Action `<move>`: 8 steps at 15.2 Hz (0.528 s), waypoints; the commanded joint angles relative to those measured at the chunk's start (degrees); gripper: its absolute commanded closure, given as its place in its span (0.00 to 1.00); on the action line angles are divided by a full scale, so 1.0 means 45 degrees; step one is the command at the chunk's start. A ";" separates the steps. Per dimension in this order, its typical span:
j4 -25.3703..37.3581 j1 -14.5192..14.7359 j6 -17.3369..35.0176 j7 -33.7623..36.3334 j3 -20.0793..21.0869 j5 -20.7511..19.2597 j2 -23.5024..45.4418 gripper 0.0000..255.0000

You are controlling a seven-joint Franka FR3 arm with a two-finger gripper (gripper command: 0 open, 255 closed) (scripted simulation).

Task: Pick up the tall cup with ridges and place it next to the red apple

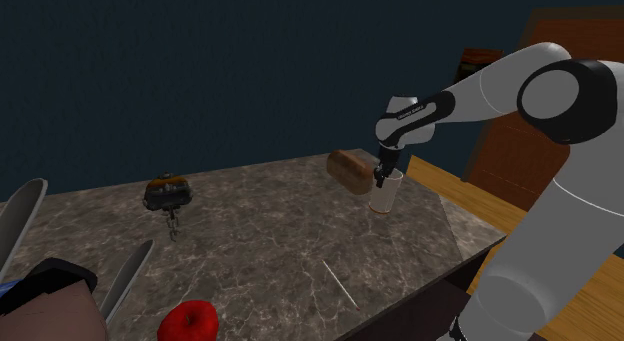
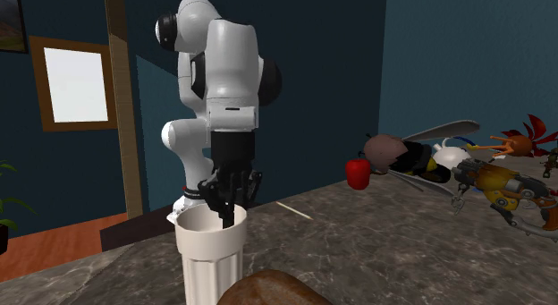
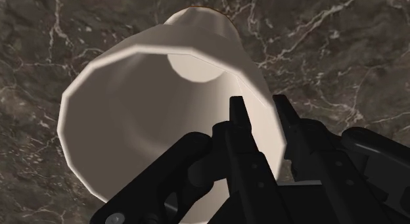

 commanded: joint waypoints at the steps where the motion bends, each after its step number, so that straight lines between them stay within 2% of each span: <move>1: -0.0006 -0.0004 0.0012 0.0001 -0.0005 -0.0004 0.0015 1.00; 3: -0.0003 -0.0005 0.0010 -0.0002 -0.0005 -0.0003 0.0016 1.00; 8: 0.0447 0.0001 -0.0866 0.0081 0.0044 -0.0141 -0.0430 1.00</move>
